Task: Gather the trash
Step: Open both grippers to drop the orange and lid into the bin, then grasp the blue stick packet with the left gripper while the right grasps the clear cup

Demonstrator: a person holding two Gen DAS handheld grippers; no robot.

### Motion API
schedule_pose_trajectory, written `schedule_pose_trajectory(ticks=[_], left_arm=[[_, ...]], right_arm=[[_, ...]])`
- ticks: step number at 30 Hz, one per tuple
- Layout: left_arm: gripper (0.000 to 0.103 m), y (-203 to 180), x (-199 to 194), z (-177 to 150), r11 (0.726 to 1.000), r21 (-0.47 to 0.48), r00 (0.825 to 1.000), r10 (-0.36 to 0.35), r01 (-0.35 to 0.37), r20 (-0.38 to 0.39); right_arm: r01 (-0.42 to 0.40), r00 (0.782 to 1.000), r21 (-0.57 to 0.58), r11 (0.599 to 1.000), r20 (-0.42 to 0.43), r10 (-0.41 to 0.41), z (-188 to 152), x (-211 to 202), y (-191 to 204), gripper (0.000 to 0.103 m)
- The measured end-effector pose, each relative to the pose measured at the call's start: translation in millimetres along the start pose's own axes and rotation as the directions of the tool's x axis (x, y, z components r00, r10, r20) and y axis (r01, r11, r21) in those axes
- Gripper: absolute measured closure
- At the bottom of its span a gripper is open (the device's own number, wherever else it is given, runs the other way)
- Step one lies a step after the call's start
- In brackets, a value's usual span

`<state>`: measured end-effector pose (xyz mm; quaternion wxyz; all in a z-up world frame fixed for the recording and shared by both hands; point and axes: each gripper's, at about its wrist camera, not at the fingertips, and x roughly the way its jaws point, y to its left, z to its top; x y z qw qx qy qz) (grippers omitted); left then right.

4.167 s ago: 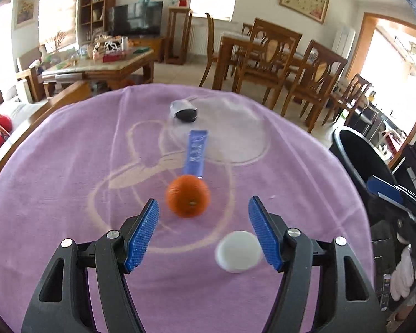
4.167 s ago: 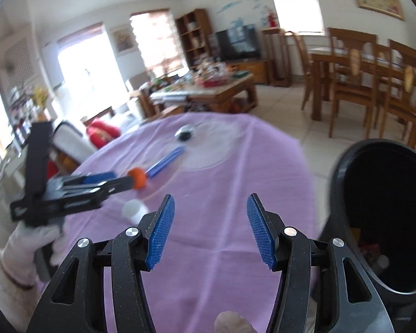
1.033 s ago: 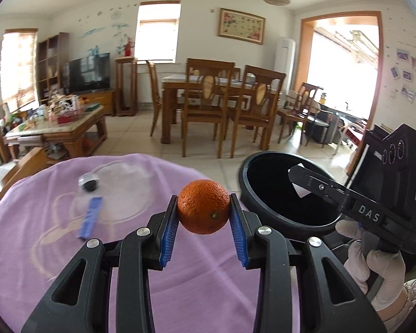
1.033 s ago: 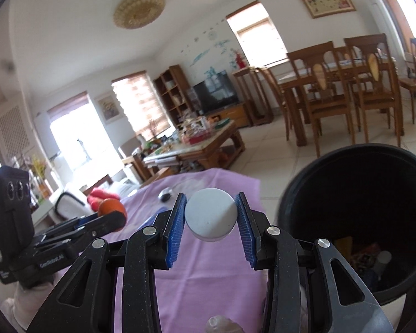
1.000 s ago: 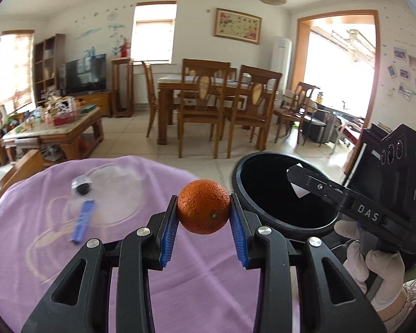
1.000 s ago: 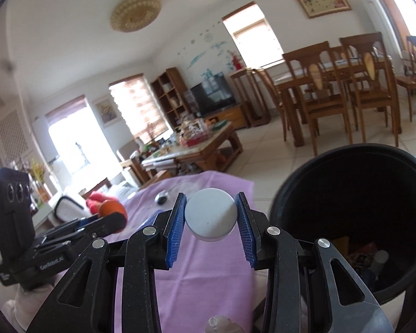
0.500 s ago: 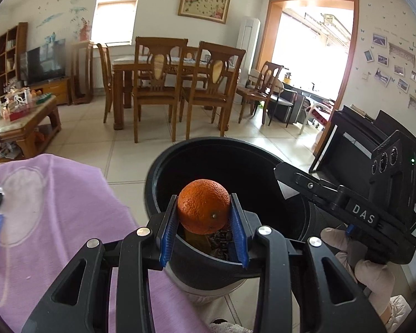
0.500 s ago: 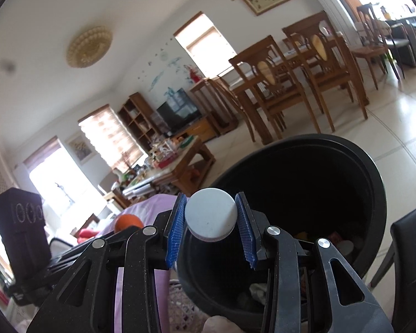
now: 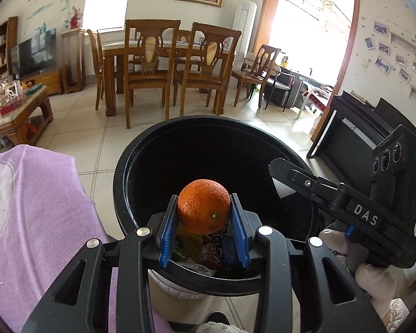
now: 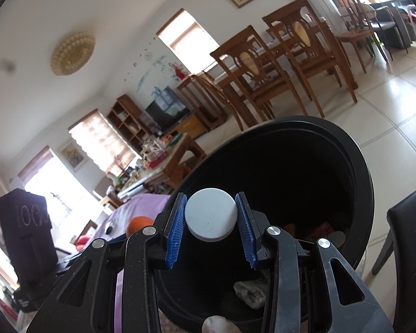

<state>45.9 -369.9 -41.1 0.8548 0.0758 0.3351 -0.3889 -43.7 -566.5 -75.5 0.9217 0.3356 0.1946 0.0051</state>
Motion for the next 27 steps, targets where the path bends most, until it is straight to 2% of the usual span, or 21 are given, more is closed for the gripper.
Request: schedule_pose_trajectory(ticks=[2,4,5,6,9,13,15,20,22,27], left_arm=[[0.065,-1,1,2,1.000,-0.003,1.000,0.007,-0.007,0.001],[0.065,0,-1,3,1.000,-0.015,1.000,-0.001,0.001,-0.004],[0.062,0,-3,3,1.000,-0.016,1.000,-0.003,0.003,-0.003],[0.054,0,-7,3,1.000,-0.014,1.000,0.002,-0.002,0.006],[0.041,3,-22,4,1.000,-0.009,0.999,0.019,-0.019,0.045],[0.040,12,-43,2,0.999,-0.021,0.997,0.027,-0.026,0.072],[0.035,19,-55,-2,0.998,-0.024,0.995,0.052,-0.050,0.085],[0.035,51,-78,-12,0.991,-0.062,0.989,0.120,-0.115,0.088],[0.035,68,-86,-17,0.988,-0.074,0.987,0.142,-0.136,0.078],[0.035,114,-104,-34,0.968,-0.103,0.971,0.234,-0.228,0.044]], right_arm=[[0.004,1.000,0.003,1.000,-0.002,-0.004,1,1,2,0.065],[0.008,1.000,0.000,1.000,0.002,-0.008,1,-1,8,0.049],[0.014,1.000,-0.004,1.000,0.008,-0.014,2,-3,9,0.046],[0.019,1.000,-0.007,1.000,0.014,-0.019,3,-3,11,0.043],[0.021,1.000,-0.014,1.000,0.015,-0.021,4,-4,16,0.043],[0.025,1.000,-0.036,0.999,0.006,-0.025,0,-2,26,0.043],[0.022,1.000,-0.050,0.998,0.000,-0.022,-1,0,33,0.043],[0.004,0.999,-0.105,0.994,-0.033,-0.007,-13,11,66,0.041],[-0.008,0.999,-0.124,0.992,-0.049,0.002,-17,18,82,0.036],[-0.037,0.996,-0.184,0.982,-0.082,0.022,-30,35,122,0.036]])
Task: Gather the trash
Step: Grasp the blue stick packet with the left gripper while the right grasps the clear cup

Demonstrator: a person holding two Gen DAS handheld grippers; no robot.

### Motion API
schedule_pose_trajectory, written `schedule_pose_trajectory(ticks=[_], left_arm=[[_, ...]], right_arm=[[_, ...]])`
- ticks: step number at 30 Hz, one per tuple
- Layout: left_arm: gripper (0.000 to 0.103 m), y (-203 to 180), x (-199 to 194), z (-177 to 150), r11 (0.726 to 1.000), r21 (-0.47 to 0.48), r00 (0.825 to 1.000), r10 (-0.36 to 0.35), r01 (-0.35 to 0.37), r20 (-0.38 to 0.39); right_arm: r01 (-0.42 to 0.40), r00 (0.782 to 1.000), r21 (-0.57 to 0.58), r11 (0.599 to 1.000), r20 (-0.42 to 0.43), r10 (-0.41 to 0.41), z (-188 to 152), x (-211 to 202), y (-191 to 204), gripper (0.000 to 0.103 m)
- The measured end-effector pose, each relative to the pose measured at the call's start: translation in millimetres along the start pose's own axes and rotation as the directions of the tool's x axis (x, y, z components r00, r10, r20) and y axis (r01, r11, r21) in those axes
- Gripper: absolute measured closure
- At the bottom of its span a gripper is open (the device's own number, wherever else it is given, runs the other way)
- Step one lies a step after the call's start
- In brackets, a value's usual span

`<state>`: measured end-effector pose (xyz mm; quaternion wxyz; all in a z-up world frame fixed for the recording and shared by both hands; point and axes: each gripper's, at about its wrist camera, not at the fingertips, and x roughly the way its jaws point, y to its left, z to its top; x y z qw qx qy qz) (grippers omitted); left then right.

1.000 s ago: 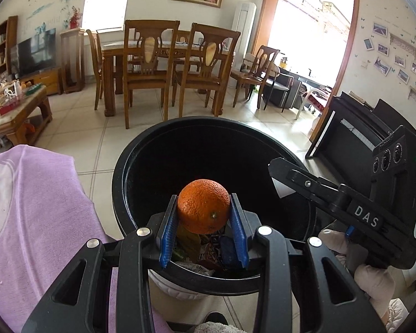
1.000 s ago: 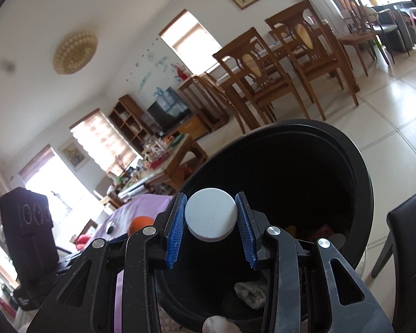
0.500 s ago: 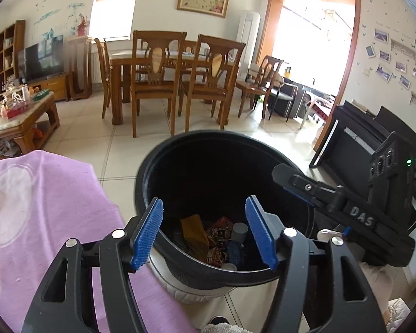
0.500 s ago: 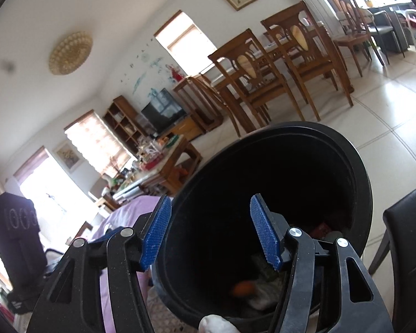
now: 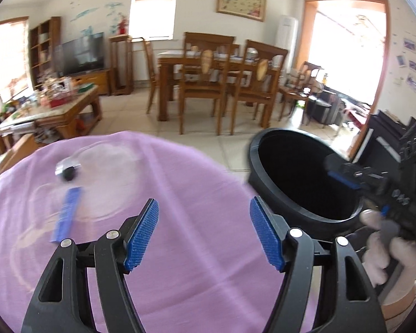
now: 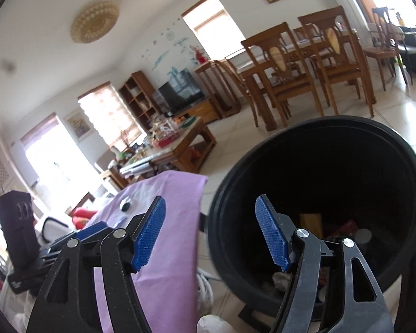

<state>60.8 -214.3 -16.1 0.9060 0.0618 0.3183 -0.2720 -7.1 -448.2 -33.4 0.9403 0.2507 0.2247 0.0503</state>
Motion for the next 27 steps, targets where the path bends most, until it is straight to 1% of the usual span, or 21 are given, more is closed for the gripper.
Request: schedule_pose_trajectory(ticks=[5,6,8,10,11,12,13,14,15,17,18,19,20,23,25,26,27], left_arm=[[0.035,57,-1,-4,0.996,-0.047,0.996,0.079,-0.081,-0.042],[0.035,71,1,-5,0.992,-0.049,0.992,0.113,-0.116,-0.059],[0.035,87,4,-5,0.987,-0.047,0.985,0.147,-0.152,-0.087],[0.036,109,17,-3,0.982,-0.042,0.975,0.177,-0.184,-0.134],[0.039,116,22,-2,0.981,-0.036,0.972,0.182,-0.189,-0.151],[0.046,124,30,-3,0.981,-0.030,0.967,0.183,-0.191,-0.178],[0.049,132,37,-4,0.980,-0.031,0.962,0.185,-0.195,-0.203],[0.054,138,40,-6,0.981,-0.033,0.960,0.181,-0.193,-0.216],[0.058,142,45,-7,0.982,-0.032,0.958,0.173,-0.185,-0.228],[0.062,148,46,-7,0.983,-0.019,0.961,0.177,-0.185,-0.214],[0.069,150,45,-8,0.984,-0.024,0.962,0.170,-0.179,-0.212],[0.072,151,44,-8,0.984,-0.028,0.964,0.165,-0.175,-0.209],[0.083,156,44,-9,0.985,-0.038,0.965,0.159,-0.171,-0.206],[0.091,164,38,-9,0.987,-0.075,0.972,0.127,-0.144,-0.196],[0.093,165,31,-9,0.984,-0.065,0.973,0.155,-0.169,-0.171],[0.093,166,25,-9,0.982,-0.071,0.976,0.161,-0.173,-0.150],[0.093,171,18,-11,0.980,-0.099,0.979,0.158,-0.171,-0.132]], right_arm=[[-0.022,0.999,-0.065,0.998,-0.029,0.020,-6,25,43,0.036],[-0.028,0.999,-0.074,0.997,-0.038,0.025,-7,30,49,0.036],[-0.038,0.998,-0.093,0.995,-0.053,0.033,-8,43,63,0.036],[-0.046,0.997,-0.109,0.993,-0.067,0.039,-10,54,77,0.036],[-0.048,0.997,-0.116,0.992,-0.073,0.039,-11,58,83,0.036],[-0.052,0.996,-0.127,0.991,-0.079,0.042,-12,64,91,0.036],[-0.052,0.996,-0.138,0.989,-0.084,0.040,-16,68,96,0.036],[-0.051,0.995,-0.155,0.987,-0.089,0.038,-17,71,102,0.036],[-0.051,0.995,-0.171,0.984,-0.091,0.036,-17,75,106,0.036],[-0.054,0.994,-0.202,0.978,-0.105,0.033,-18,84,119,0.036],[-0.057,0.994,-0.211,0.976,-0.106,0.035,-15,86,117,0.036],[-0.057,0.993,-0.223,0.973,-0.117,0.031,-15,91,123,0.036],[-0.058,0.992,-0.236,0.970,-0.127,0.028,-14,97,129,0.036],[-0.062,0.987,-0.269,0.961,-0.159,0.019,-13,113,141,0.036],[-0.066,0.980,-0.291,0.955,-0.197,0.008,-11,128,155,0.037],[-0.073,0.975,-0.307,0.949,-0.220,0.004,-10,139,165,0.038],[-0.075,0.972,-0.319,0.945,-0.237,-0.003,-10,146,170,0.038]])
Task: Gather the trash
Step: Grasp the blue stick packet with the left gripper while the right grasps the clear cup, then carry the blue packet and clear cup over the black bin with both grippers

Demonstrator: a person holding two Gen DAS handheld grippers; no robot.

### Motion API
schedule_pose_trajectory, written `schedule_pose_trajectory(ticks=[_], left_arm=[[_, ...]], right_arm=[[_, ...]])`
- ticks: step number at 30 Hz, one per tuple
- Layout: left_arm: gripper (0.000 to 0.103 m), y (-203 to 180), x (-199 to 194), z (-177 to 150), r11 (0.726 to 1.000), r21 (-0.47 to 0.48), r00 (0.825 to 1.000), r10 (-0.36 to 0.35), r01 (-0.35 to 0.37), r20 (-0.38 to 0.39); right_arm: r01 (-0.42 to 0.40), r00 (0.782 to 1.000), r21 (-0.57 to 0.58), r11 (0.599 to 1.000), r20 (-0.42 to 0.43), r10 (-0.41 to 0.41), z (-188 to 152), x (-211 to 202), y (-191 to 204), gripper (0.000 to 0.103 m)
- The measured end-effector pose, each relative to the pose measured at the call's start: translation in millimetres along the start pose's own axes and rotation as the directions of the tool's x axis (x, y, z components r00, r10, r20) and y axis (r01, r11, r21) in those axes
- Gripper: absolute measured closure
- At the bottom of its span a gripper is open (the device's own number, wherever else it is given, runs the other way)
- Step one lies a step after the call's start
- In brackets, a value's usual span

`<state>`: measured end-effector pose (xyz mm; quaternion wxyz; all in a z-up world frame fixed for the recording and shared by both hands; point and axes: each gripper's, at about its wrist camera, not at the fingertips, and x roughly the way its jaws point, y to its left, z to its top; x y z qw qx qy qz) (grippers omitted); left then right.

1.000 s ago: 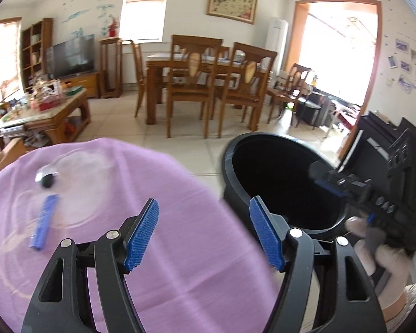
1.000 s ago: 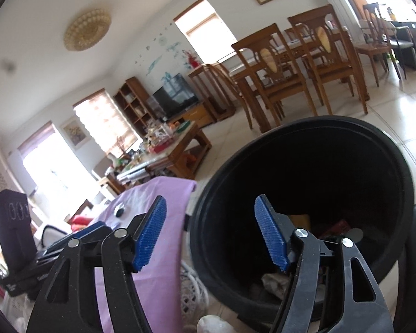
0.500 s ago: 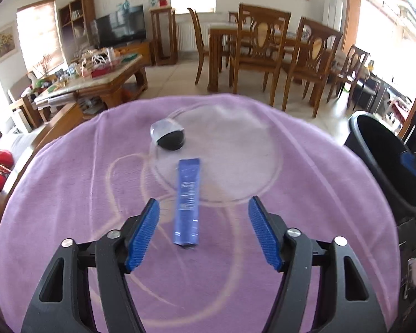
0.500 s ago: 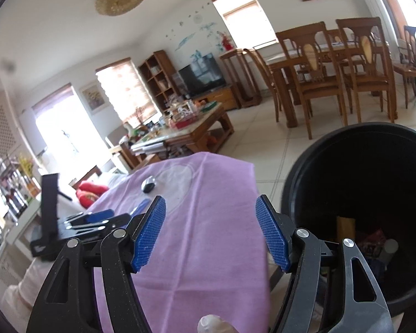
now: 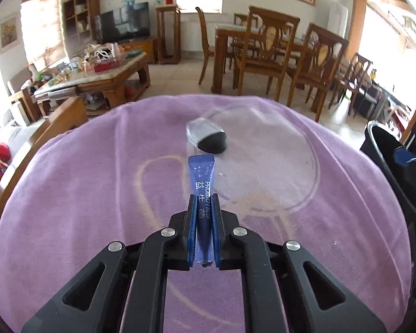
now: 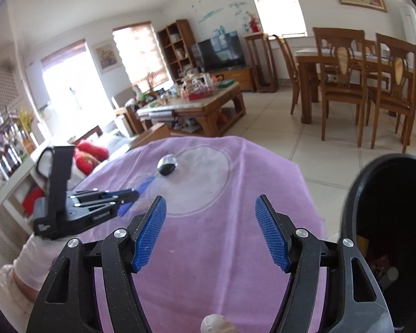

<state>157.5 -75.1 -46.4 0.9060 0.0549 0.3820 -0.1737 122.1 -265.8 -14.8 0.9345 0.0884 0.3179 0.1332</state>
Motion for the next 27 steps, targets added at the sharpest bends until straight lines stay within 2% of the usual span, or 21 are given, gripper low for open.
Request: schedule_pose_trajectory(ticks=[2,9,12,15,17,19,20,23,27], left_arm=[[0.093,13,-9,-2,0.998,-0.061,1.000,-0.022,0.023,0.020],[0.092,39,-21,6,0.987,-0.161,0.998,-0.003,0.014,0.065],[0.092,46,-24,7,0.980,-0.196,0.997,-0.009,0.024,0.077],[0.092,55,-27,7,0.973,-0.231,0.996,-0.003,0.023,0.086],[0.092,61,-28,7,0.966,-0.256,0.996,-0.016,0.038,0.089],[0.092,65,-29,6,0.962,-0.270,0.995,-0.021,0.045,0.094],[0.092,66,-29,5,0.961,-0.274,0.995,-0.023,0.048,0.095],[0.092,66,-28,4,0.958,-0.280,0.995,-0.034,0.059,0.093],[0.092,66,-27,6,0.958,-0.279,0.995,-0.037,0.062,0.095]], right_arm=[[-0.002,0.999,-0.041,0.999,-0.050,0.000,13,25,20,0.038],[0.014,0.976,-0.171,0.985,-0.212,-0.051,50,139,85,0.041],[0.077,0.962,-0.225,0.971,-0.239,-0.131,62,184,97,0.041],[0.111,0.944,-0.219,0.969,-0.280,-0.172,67,219,99,0.042],[0.123,0.938,-0.228,0.966,-0.292,-0.188,65,235,100,0.047],[0.117,0.935,-0.232,0.966,-0.301,-0.185,62,245,106,0.061],[0.116,0.936,-0.234,0.965,-0.299,-0.185,61,245,107,0.063],[0.099,0.940,-0.194,0.976,-0.303,-0.156,55,243,108,0.063],[0.001,0.948,-0.078,0.997,-0.318,-0.025,47,210,95,0.063]])
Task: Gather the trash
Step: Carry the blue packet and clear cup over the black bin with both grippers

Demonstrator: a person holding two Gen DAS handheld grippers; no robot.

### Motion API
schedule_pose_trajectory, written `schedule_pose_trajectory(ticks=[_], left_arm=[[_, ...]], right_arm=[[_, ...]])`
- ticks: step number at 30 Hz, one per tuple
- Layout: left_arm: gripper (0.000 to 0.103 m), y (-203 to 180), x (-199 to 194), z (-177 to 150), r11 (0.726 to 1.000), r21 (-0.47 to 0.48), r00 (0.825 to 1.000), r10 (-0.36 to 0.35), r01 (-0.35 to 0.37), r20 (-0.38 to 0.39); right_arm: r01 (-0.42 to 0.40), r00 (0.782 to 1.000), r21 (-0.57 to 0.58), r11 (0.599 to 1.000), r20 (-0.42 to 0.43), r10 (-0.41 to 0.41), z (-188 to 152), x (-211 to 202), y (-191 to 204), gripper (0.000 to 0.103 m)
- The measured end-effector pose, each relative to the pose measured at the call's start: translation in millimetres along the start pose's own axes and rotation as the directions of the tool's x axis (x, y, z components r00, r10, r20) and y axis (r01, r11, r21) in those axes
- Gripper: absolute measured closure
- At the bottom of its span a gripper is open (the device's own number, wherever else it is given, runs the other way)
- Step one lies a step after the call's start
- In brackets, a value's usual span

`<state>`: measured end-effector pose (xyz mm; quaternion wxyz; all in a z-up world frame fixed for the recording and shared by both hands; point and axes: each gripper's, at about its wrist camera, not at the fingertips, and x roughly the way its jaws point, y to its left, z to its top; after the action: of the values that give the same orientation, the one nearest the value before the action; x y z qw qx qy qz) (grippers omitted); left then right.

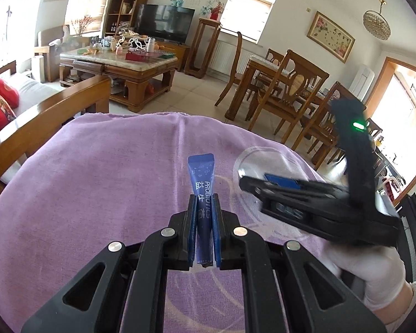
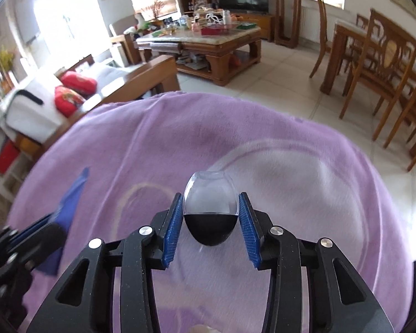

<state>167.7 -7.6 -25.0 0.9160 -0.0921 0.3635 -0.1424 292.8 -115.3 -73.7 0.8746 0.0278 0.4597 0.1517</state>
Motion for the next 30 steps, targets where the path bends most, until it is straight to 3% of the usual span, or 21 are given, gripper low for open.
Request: schedule_pose_trajectory(ticks=[5,9,14,21,30], left_arm=[[0.092,0,0,-1,1.000,0.007,1.000,-0.026,0.026,0.008],[0.092,-16,-7,-3,0.996,0.043,0.995,-0.085,0.083,0.050],[0.092,-48,-41,-22,0.986,0.126,0.990,-0.116,0.106,0.080],[0.092,-87,-99,-60,0.979,0.172,0.983,-0.134,0.112,0.127],[0.092,-176,-113,-80,0.942,0.312,0.974,-0.177,0.127,0.139]], right_arm=[[-0.128,0.989,0.054,0.990,0.084,0.123,-52,-68,-4,0.063],[-0.248,0.955,0.139,0.959,0.202,0.218,-109,-122,-15,0.063],[-0.266,0.931,0.143,0.953,0.294,0.215,-152,-171,-33,0.063],[-0.291,0.894,0.125,0.948,0.388,0.223,-184,-215,-61,0.063],[-0.293,0.856,0.157,0.943,0.482,0.185,-216,-280,-108,0.063]])
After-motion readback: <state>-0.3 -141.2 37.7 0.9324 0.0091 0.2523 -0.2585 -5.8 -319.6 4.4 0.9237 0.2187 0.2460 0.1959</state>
